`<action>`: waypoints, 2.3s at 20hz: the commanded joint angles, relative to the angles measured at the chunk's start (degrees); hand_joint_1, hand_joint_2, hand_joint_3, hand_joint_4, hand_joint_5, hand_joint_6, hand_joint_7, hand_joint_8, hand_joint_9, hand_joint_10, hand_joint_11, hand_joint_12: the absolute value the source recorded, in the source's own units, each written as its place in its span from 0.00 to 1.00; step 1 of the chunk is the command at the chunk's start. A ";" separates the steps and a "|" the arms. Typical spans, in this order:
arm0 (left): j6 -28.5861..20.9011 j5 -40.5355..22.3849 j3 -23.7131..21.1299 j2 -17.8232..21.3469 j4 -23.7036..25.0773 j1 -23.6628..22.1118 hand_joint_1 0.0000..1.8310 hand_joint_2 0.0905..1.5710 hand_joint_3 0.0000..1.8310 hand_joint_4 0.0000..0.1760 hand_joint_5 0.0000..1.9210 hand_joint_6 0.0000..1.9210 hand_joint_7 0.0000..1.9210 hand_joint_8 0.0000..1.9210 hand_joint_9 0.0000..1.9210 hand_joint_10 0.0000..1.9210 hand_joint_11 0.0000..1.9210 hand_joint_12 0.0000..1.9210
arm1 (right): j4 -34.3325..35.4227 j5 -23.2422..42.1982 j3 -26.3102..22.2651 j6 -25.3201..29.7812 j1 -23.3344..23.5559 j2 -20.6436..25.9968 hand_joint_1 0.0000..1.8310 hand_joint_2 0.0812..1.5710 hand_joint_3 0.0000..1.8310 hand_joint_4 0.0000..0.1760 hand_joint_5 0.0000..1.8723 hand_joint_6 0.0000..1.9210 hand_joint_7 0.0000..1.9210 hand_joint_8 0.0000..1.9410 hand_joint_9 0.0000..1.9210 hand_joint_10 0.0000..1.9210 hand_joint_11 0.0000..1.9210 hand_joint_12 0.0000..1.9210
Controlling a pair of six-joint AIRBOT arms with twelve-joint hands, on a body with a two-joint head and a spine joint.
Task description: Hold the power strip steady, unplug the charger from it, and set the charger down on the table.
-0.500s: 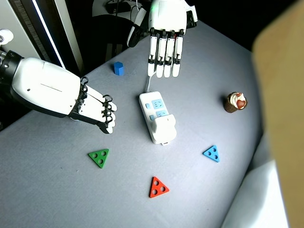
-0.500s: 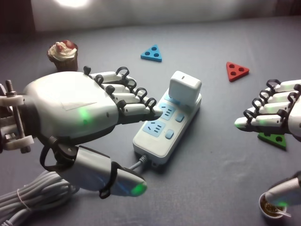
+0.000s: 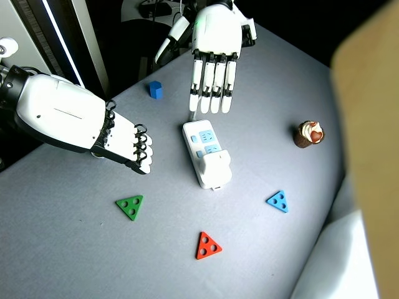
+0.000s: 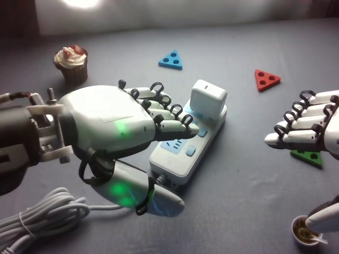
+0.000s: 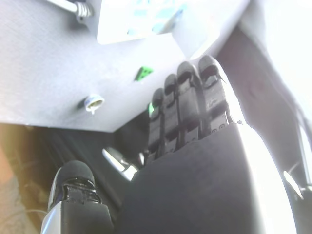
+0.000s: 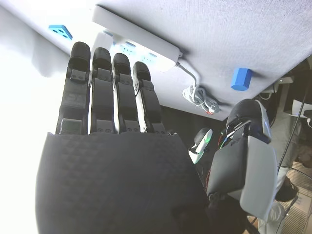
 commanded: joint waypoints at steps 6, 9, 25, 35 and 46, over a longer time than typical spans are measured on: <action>-1.53 -4.10 2.67 -3.90 -1.32 1.08 0.02 0.64 0.00 0.00 0.09 0.00 0.11 0.00 0.10 0.00 0.02 0.11 | 0.03 4.85 -0.11 -0.10 0.42 0.63 0.14 0.57 0.00 0.00 0.09 0.00 0.11 0.01 0.12 0.00 0.09 0.12; -1.49 -4.18 3.68 -5.78 -2.29 2.03 0.03 0.65 0.00 0.00 0.09 0.00 0.11 0.00 0.10 0.00 0.03 0.11 | 0.03 4.85 -0.12 -0.10 0.42 0.63 0.22 0.57 0.00 0.00 0.08 0.00 0.11 0.00 0.12 0.00 0.09 0.12; -0.15 -6.65 9.36 -12.59 -4.61 4.31 0.04 0.65 0.00 0.00 0.08 0.00 0.11 0.00 0.10 0.00 0.03 0.09 | 19.85 19.88 -0.41 -7.01 0.16 -1.63 0.41 0.57 0.00 0.00 0.12 0.00 0.15 0.00 0.15 0.00 0.08 0.22; -0.03 -6.51 10.99 -14.85 -4.61 5.08 0.05 0.64 0.00 0.00 0.09 0.00 0.11 0.00 0.10 0.00 0.04 0.09 | 31.01 46.16 4.74 -8.57 -3.72 -15.35 0.45 0.58 0.00 0.00 0.14 0.01 0.15 0.00 0.15 0.00 0.08 0.24; -0.64 -6.63 11.47 -16.04 -4.61 7.72 0.04 0.64 0.00 0.00 0.09 0.00 0.10 0.00 0.10 0.00 0.04 0.09 | 45.15 43.78 12.91 -7.91 -1.17 -25.33 0.50 0.60 0.01 0.00 0.15 0.00 0.15 0.00 0.15 0.00 0.08 0.25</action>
